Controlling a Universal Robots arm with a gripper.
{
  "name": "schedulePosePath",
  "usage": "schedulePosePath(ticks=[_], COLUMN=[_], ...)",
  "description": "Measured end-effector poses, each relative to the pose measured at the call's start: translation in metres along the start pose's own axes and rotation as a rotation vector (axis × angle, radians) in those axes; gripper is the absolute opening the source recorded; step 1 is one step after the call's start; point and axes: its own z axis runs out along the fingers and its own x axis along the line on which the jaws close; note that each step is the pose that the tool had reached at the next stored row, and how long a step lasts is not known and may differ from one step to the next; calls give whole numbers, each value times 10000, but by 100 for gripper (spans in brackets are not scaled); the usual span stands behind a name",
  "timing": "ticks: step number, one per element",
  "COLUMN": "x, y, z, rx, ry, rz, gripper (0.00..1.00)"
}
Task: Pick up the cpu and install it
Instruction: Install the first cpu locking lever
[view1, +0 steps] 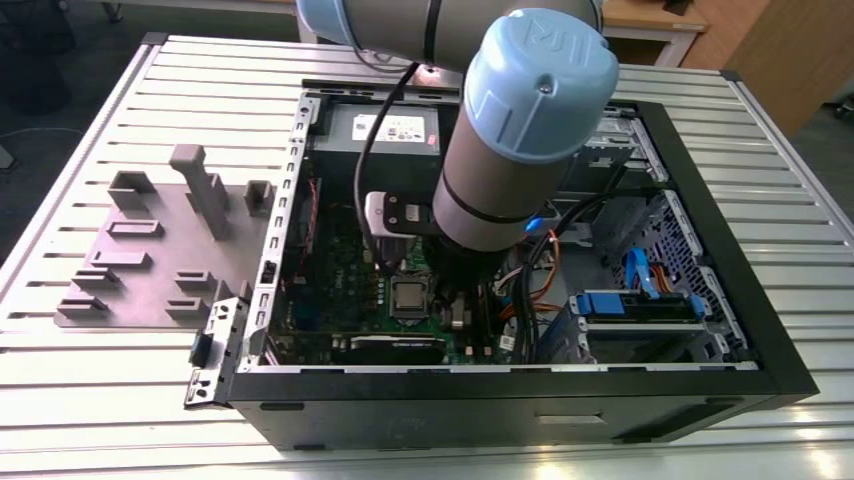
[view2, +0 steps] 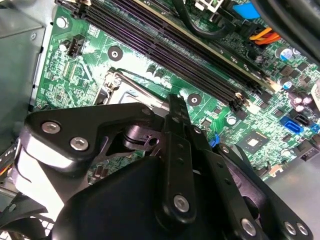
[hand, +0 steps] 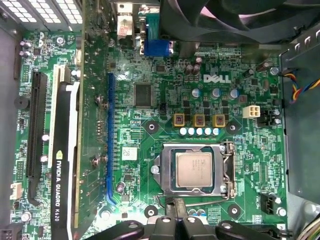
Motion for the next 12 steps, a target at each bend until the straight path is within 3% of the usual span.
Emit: schedulePosePath(ticks=[5,12], x=[-15,-39], y=[1,0], z=[3,12], rx=[-34,-48], ry=[41,61], rz=[-498,-708], gripper=[11,11])
